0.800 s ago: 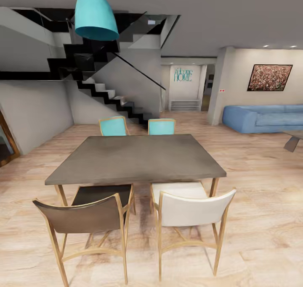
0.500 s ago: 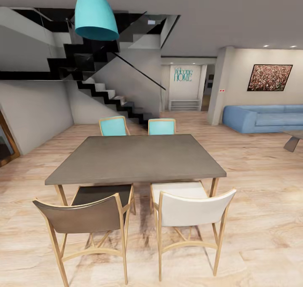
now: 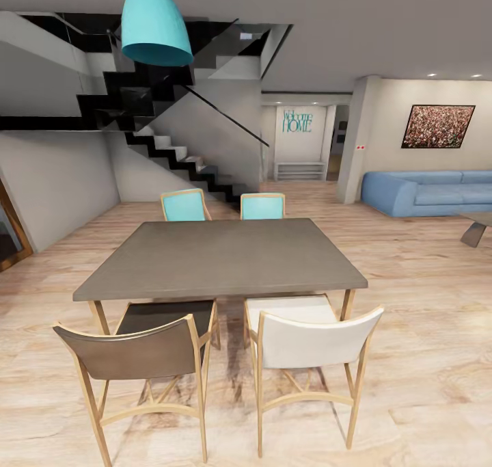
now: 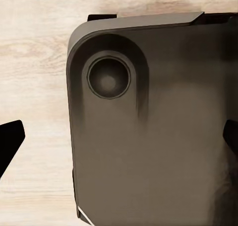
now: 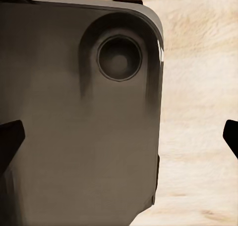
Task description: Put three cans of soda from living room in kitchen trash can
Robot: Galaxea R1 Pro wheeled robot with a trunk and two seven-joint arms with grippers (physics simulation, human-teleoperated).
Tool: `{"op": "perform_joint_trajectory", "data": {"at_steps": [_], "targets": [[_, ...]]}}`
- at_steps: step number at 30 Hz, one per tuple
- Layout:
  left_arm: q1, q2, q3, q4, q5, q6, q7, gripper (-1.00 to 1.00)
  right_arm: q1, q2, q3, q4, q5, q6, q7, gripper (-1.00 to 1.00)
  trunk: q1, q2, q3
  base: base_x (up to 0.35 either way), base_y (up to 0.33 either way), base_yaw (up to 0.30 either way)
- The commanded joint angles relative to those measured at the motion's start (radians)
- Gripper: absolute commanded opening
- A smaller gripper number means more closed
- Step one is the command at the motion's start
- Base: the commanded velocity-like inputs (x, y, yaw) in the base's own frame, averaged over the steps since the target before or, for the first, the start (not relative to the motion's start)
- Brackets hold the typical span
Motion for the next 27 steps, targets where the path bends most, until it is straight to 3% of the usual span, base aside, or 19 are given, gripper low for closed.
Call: {"op": "perform_joint_trajectory", "data": {"at_steps": [1,6,19,20,27], "targets": [[0.0,0.0,0.0,0.0,0.0,0.0,0.0,1.0,0.0,0.0,0.0,0.0,0.0,0.0,0.0,1.0,0.0,0.0,0.0,0.0,0.0,0.0],[0.004,0.0,0.0,0.0,0.001,0.006,-0.002,1.0,0.0,0.0,0.001,0.0,0.001,0.011,0.001,1.0,0.0,0.0,0.0,0.0,0.0,0.0],[0.013,0.002,0.0,-0.073,0.004,-0.067,-0.007,1.0,-0.002,-0.032,0.001,-0.074,-0.003,-0.062,0.007,1.0,0.0,0.0,0.0,0.0,0.0,0.0],[0.017,0.003,0.005,-0.443,0.007,-0.132,-0.005,1.0,-0.001,-0.034,0.0,-0.254,-0.004,-0.296,0.025,1.0,0.0,0.0,0.0,0.0,0.0,0.0],[0.028,0.001,0.003,-0.846,0.01,-0.044,-0.006,1.0,0.001,-0.035,-0.006,-0.446,-0.009,-0.311,0.08,1.0,0.0,0.0,0.0,0.0,0.0,0.0]]}}
